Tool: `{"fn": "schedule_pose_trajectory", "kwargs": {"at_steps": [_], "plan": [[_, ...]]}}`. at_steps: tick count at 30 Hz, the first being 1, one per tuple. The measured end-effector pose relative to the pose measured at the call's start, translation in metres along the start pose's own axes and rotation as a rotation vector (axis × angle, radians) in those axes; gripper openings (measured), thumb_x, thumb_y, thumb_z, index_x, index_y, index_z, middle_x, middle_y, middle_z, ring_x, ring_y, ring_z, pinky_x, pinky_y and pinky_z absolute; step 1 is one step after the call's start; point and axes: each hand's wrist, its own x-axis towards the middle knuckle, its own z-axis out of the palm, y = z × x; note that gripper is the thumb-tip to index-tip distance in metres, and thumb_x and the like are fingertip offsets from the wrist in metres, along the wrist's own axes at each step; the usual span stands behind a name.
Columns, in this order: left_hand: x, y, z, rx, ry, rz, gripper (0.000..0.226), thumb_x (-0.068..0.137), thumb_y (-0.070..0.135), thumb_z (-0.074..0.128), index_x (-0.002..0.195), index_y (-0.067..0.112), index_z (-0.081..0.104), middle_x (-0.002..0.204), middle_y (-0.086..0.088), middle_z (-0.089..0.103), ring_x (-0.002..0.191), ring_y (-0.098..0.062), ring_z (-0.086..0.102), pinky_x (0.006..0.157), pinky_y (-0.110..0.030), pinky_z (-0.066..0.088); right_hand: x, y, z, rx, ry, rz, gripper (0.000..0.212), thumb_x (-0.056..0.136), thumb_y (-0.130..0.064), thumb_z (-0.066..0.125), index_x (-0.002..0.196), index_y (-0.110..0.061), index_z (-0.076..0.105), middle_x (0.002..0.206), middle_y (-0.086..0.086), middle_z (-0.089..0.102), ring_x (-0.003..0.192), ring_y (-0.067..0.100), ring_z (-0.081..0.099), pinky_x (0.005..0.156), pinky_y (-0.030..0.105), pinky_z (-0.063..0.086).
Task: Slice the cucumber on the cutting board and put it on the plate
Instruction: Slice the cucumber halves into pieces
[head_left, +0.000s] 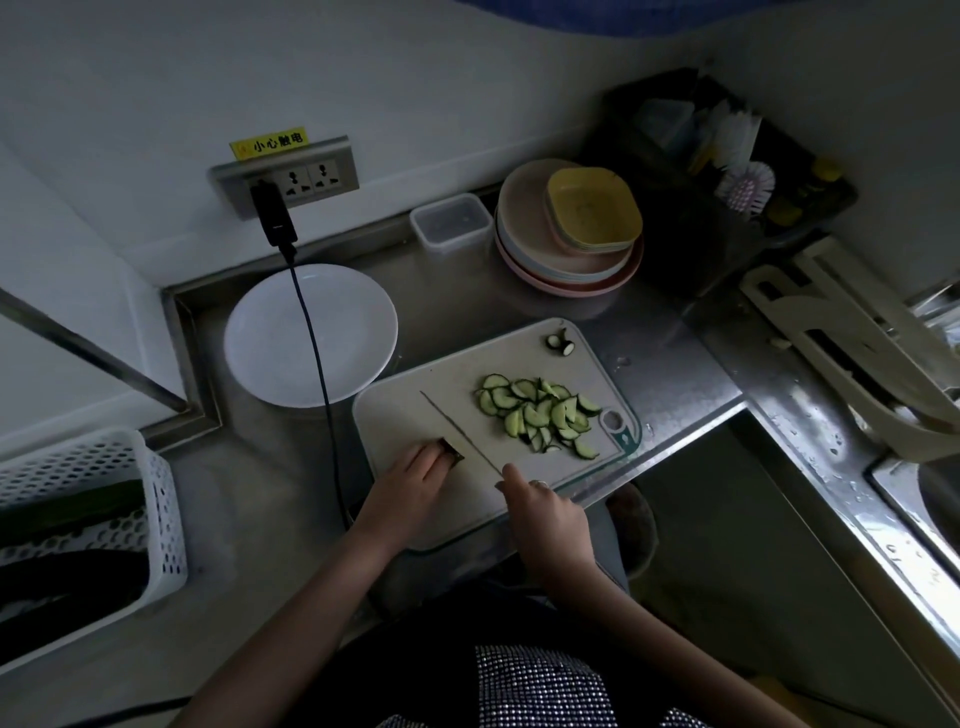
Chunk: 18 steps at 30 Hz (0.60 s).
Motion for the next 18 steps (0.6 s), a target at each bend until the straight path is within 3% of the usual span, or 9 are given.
{"fn": "schedule_pose_trajectory", "kwargs": {"at_steps": [5, 10, 18], "plan": [[0.0, 0.001, -0.002, -0.004, 0.038, 0.009, 0.034, 0.078, 0.009, 0.043, 0.111, 0.002, 0.049, 0.103, -0.014, 0.052, 0.099, -0.028, 0.047, 0.069, -0.036, 0.056, -0.002, -0.002, 0.002, -0.007, -0.043, -0.056, 0.016, 0.102, -0.031, 0.034, 0.113, -0.019, 0.037, 0.1, 0.009, 0.064, 0.084, 0.033, 0.065, 0.057, 0.033, 0.037], [0.001, 0.001, -0.001, 0.039, 0.023, -0.027, 0.038, 0.074, 0.008, 0.04, 0.1, -0.002, 0.066, 0.097, -0.017, 0.061, 0.099, -0.028, 0.046, 0.07, -0.037, 0.056, 0.0, -0.001, 0.009, -0.023, -0.052, -0.066, 0.018, 0.103, -0.033, 0.032, 0.112, -0.018, 0.036, 0.098, 0.01, 0.064, 0.083, 0.033, 0.065, 0.056, 0.034, 0.037], [0.0, 0.002, 0.0, 0.018, 0.044, -0.016, 0.035, 0.075, 0.008, 0.041, 0.104, 0.001, 0.059, 0.102, -0.015, 0.057, 0.099, -0.028, 0.047, 0.07, -0.035, 0.055, 0.005, 0.002, 0.015, 0.006, -0.082, -0.022, 0.015, 0.103, -0.031, 0.033, 0.109, -0.017, 0.036, 0.095, 0.012, 0.064, 0.083, 0.035, 0.064, 0.057, 0.035, 0.038]]}}
